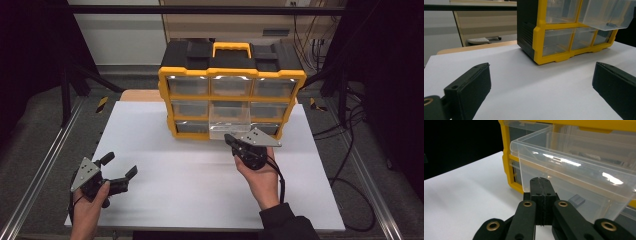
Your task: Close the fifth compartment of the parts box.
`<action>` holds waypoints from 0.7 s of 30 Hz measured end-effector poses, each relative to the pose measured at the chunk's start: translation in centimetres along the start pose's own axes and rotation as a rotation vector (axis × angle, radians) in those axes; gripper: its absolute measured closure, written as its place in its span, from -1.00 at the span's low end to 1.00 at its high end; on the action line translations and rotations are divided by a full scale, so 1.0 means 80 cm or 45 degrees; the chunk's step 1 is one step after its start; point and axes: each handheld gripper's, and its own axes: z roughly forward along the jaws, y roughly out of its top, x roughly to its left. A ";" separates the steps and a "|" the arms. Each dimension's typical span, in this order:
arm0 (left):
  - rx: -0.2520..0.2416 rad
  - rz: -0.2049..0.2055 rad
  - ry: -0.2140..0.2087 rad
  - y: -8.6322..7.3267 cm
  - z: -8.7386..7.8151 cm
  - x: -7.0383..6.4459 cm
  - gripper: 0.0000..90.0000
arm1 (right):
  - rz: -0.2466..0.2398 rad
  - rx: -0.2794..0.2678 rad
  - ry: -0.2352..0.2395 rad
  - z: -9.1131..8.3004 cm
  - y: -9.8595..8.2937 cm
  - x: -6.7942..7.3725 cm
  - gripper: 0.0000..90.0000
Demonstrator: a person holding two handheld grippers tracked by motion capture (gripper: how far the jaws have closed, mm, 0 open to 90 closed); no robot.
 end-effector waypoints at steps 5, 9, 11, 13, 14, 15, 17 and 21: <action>0.002 0.000 -0.001 0.000 0.000 0.000 -0.96 | -0.003 0.003 -0.009 0.003 0.002 -0.002 1.00; 0.002 -0.002 0.002 0.000 0.000 0.000 -0.96 | 0.011 0.004 -0.030 0.007 0.003 -0.007 1.00; 0.001 -0.002 0.002 0.000 0.000 0.000 -0.96 | 0.009 0.005 -0.030 0.009 0.004 -0.008 1.00; 0.001 -0.003 0.001 0.000 0.000 0.000 -0.96 | 0.005 0.009 -0.030 0.011 0.005 -0.009 1.00; 0.001 -0.003 0.001 0.000 0.000 0.000 -0.96 | 0.006 0.011 -0.027 0.011 0.005 -0.009 1.00; 0.002 -0.003 0.001 0.000 0.000 0.000 -0.96 | 0.002 0.013 -0.026 0.012 0.006 -0.009 1.00; 0.002 -0.002 0.000 0.000 0.000 0.000 -0.96 | -0.007 0.014 -0.025 0.013 0.007 -0.009 1.00; 0.001 -0.002 0.000 0.000 0.000 0.001 -0.96 | -0.003 0.012 -0.030 0.015 0.010 -0.010 1.00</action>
